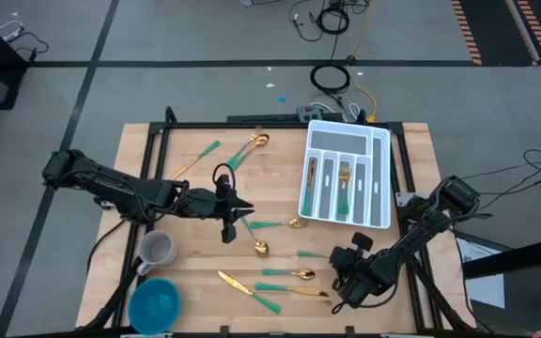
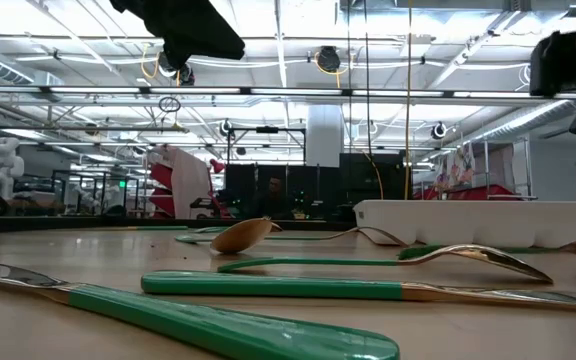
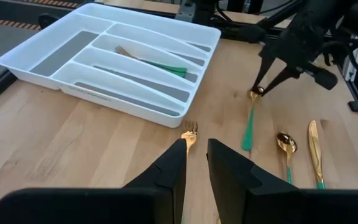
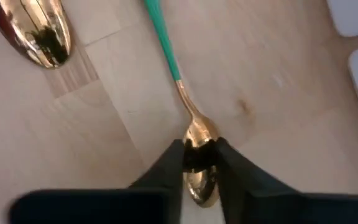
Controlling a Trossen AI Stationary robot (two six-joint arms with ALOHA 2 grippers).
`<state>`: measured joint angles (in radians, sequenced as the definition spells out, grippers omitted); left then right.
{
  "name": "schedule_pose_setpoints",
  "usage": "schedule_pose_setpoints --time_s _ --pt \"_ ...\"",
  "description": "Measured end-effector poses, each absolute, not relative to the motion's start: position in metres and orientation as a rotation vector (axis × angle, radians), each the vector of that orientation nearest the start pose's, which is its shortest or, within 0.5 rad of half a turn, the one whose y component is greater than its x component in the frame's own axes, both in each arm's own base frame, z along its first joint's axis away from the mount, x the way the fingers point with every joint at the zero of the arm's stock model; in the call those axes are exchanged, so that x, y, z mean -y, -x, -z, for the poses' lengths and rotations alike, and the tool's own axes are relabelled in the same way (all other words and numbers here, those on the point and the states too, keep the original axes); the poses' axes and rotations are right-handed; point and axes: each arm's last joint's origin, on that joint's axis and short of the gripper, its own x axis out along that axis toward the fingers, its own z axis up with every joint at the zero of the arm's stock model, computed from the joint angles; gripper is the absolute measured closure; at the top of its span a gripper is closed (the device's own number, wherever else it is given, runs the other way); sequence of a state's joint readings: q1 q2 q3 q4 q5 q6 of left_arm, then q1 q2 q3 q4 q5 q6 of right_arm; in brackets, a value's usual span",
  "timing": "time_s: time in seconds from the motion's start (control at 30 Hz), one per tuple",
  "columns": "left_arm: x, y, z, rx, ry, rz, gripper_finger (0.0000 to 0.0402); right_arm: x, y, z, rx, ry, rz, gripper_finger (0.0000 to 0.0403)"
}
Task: Sort silverware
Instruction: Put the bottom right green spoon into the white cutlery tray
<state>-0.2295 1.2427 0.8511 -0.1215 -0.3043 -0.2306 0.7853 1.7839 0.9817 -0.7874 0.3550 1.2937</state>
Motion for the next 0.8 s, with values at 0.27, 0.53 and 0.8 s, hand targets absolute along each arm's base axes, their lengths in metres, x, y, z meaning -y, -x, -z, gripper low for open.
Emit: schedule_pose_setpoints --time_s 0.27,0.53,0.8 --pt "0.052 -0.262 -0.268 -0.483 0.087 -0.138 0.0329 -0.202 -0.212 -0.172 -1.302 -0.264 0.369 0.0402" --pt "0.052 -0.262 -0.268 -0.48 0.084 -0.151 0.0329 -0.195 -0.21 -0.204 -1.256 -0.392 0.147 0.0402" --pt "0.052 -0.262 -0.269 -0.48 0.084 -0.152 0.0329 -0.179 -0.205 -0.173 -1.18 -0.603 -0.037 0.0402"
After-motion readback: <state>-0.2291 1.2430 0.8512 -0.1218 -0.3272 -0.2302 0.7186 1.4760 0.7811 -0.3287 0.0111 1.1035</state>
